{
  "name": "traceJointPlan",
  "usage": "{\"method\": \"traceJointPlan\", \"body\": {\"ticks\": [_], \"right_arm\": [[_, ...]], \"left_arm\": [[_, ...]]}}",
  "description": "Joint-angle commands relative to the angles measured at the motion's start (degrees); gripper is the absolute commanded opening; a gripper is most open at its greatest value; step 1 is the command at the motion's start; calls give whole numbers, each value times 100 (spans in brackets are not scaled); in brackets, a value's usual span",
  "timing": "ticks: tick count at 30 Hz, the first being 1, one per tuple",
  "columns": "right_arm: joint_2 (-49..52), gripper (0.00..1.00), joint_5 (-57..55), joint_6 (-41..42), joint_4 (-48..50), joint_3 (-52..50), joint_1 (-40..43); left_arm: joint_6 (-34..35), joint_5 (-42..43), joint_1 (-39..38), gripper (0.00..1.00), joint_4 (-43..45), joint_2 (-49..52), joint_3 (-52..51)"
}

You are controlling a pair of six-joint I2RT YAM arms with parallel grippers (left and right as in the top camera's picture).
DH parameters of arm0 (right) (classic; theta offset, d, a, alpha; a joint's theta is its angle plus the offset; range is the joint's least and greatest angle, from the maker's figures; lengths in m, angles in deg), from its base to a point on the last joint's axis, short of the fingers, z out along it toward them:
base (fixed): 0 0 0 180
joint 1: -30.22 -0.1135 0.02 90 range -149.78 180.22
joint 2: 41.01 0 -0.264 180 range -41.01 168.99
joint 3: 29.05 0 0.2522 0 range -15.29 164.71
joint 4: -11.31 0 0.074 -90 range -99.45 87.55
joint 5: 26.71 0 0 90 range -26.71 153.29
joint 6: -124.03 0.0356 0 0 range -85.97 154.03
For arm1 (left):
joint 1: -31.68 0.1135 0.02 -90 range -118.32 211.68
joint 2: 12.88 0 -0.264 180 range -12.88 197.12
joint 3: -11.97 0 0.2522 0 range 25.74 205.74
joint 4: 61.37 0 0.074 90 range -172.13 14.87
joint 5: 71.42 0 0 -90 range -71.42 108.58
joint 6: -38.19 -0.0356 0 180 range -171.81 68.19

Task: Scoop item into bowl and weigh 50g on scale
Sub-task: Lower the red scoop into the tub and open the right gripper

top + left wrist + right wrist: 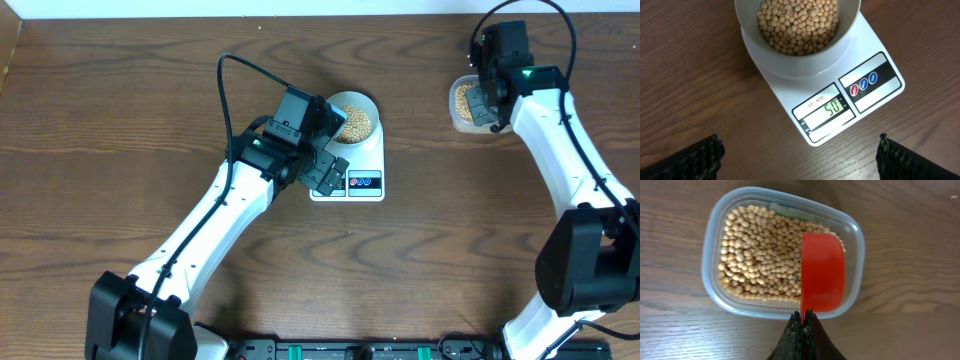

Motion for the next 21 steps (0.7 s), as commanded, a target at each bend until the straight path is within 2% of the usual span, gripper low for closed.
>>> {"method": "traceJointPlan", "body": {"ticks": [1, 3, 6, 9, 10, 12, 13, 15, 21], "right_arm": [[-144, 1, -481, 885, -20, 90, -9], [-144, 1, -133, 1565, -46, 90, 70], [-144, 1, 964, 2787, -11, 90, 391], [-144, 3, 1869, 3145, 146, 90, 691], [-142, 8, 2050, 3213, 192, 90, 754], [-142, 24, 2457, 3359, 295, 87, 890], [-142, 38, 2673, 3390, 354, 85, 957], [-142, 55, 2942, 3403, 400, 83, 1047], [-140, 84, 3224, 3405, 413, 76, 1095]], "left_arm": [[-92, -31, 13, 100, -4, -92, 15], [-92, -31, 13, 100, -4, -92, 15], [-92, -31, 13, 100, -4, -92, 15], [-92, -31, 13, 100, -4, -92, 15], [-92, -31, 13, 100, -4, -92, 15], [-92, -31, 13, 100, -4, -92, 15], [-92, -31, 13, 100, -4, -92, 15], [-92, -31, 13, 100, -4, -92, 15], [-92, -31, 13, 100, -4, -92, 15]]}}
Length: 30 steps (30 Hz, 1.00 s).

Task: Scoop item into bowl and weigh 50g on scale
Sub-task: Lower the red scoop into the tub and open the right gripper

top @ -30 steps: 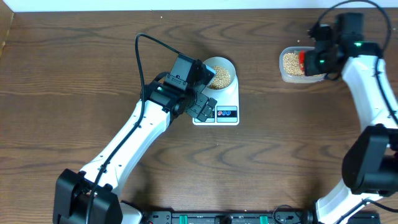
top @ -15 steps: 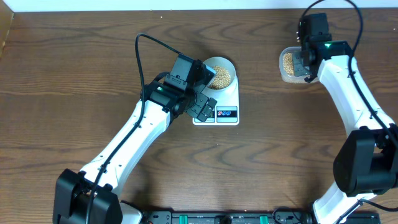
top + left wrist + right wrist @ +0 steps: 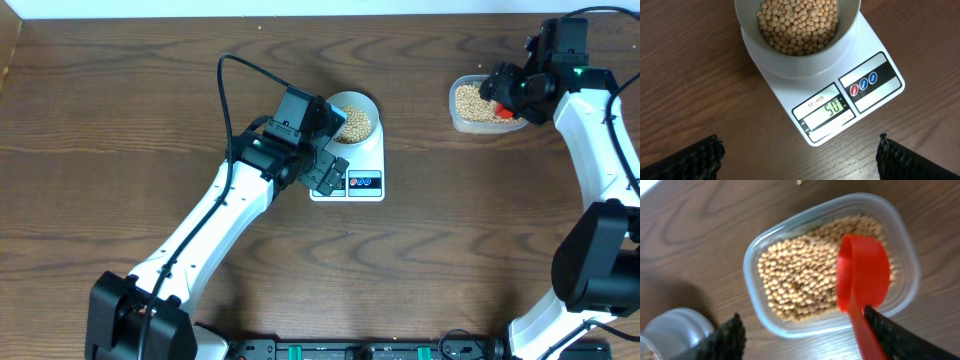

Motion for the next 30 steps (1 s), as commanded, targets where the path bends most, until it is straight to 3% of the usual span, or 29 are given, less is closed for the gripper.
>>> {"method": "traceJointPlan", "body": {"ticks": [1, 5, 20, 30], "right_arm": [[-140, 88, 442, 114, 17, 74, 17], [-131, 99, 831, 107, 52, 61, 63], [-131, 99, 1519, 271, 111, -728, 852], [-131, 99, 1408, -625, -278, -769, 1005]], "left_arm": [[-92, -31, 13, 100, -4, -92, 15], [-92, -31, 13, 99, -4, -92, 15], [-92, -31, 13, 100, -4, -92, 15], [-92, -31, 13, 100, -4, -92, 15]]}}
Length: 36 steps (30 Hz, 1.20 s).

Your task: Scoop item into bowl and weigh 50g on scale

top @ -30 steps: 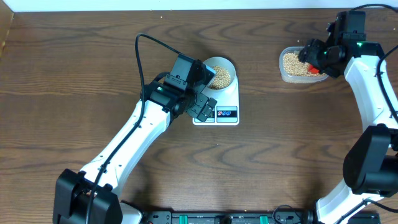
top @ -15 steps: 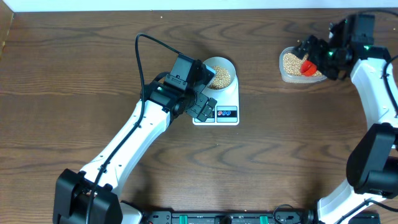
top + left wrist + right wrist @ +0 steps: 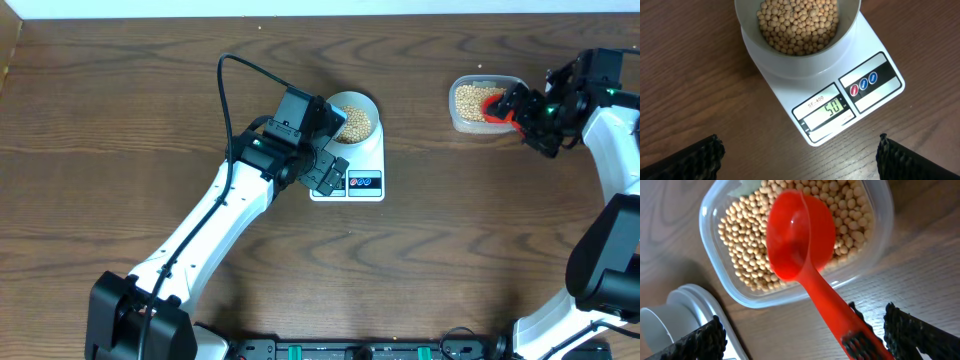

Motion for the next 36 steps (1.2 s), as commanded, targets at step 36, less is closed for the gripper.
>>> {"method": "traceJointPlan", "body": {"ticks": [36], "right_arm": [[-4868, 99, -225, -1904, -2389, -4, 42]], "left_arm": [[-92, -31, 13, 99, -4, -92, 15]]}}
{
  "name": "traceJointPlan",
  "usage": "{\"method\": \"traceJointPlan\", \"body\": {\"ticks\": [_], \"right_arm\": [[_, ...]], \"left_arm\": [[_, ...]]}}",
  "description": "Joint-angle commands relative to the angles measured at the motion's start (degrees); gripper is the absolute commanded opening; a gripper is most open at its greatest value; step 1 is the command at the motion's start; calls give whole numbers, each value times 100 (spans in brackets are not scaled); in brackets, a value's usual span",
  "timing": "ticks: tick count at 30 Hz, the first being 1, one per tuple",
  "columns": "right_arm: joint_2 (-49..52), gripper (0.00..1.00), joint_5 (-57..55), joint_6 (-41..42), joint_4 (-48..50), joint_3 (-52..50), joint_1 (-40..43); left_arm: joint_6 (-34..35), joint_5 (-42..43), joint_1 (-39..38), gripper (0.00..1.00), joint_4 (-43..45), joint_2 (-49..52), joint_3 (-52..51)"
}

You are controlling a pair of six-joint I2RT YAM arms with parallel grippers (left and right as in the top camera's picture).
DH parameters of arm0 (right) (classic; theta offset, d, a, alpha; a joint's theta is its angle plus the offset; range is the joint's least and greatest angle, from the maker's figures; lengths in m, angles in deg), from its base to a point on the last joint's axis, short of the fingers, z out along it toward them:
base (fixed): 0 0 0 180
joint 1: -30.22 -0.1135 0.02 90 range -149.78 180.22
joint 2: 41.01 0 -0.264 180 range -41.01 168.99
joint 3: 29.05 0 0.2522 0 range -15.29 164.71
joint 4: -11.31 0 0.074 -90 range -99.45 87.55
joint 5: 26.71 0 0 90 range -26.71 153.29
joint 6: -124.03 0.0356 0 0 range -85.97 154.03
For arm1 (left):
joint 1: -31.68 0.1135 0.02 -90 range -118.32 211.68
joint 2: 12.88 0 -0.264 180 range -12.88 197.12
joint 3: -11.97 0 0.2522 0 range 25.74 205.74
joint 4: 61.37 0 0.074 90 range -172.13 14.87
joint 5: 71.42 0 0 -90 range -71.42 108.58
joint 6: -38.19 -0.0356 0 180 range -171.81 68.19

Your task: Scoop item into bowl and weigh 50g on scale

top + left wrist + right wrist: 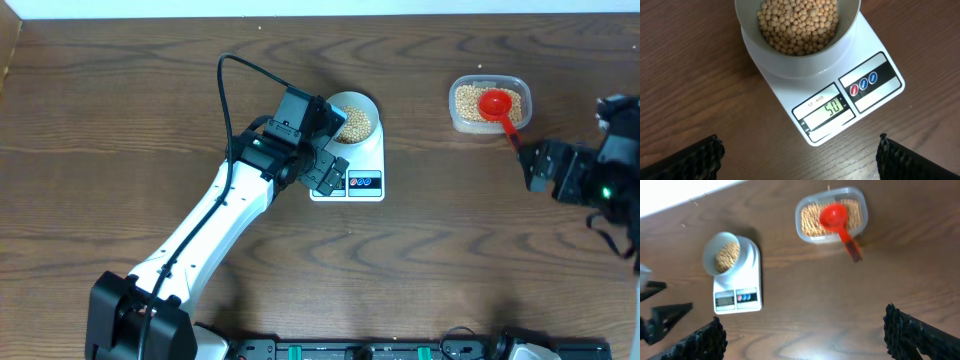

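A white bowl (pixel 352 117) of tan beans sits on the white scale (pixel 362 172); in the left wrist view the bowl (pixel 797 37) fills the top and the scale's display (pixel 828 109) reads 50. The red scoop (pixel 497 108) rests with its cup in the clear bean container (pixel 487 103), handle sticking out over the rim; both show in the right wrist view as scoop (pixel 839 222) and container (pixel 830 213). My left gripper (pixel 797 155) hovers open just short of the scale. My right gripper (pixel 805 337) is open, empty, high and well back from the container.
The brown wooden table (pixel 150 130) spreads around everything. My left arm (pixel 215 215) runs diagonally from the front edge up to the scale. A white wall strip (pixel 680 192) lies beyond the table's far edge.
My right gripper has pulled back and up from the container, leaving the scoop resting there. The left arm and the scale reading are unchanged.
My right gripper was shut on the red scoop's handle over the bean container. Then it was open with the scoop lying between its fingers, cup on the beans. Now it is far back, the scoop left behind. The scale read 50 throughout.
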Motion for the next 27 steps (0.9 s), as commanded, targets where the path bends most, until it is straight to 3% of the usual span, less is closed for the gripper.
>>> {"method": "traceJointPlan", "body": {"ticks": [1, 12, 17, 21, 27], "right_arm": [[-393, 99, 103, -103, -7, 2, 31], [-962, 99, -278, -109, -293, -4, -4], [-1143, 99, -951, -109, -238, -201, -280], [-1700, 99, -1375, -184, 507, -1062, -315], [-3042, 99, -1211, -1016, 2420, -3198, -323]], "left_arm": [[-92, -31, 13, 100, -2, -92, 15], [-92, -31, 190, 100, -2, -79, 15], [-92, -31, 190, 100, -2, -79, 15], [-92, -31, 190, 100, -2, -79, 15], [-92, -31, 190, 100, -2, -79, 15]]}}
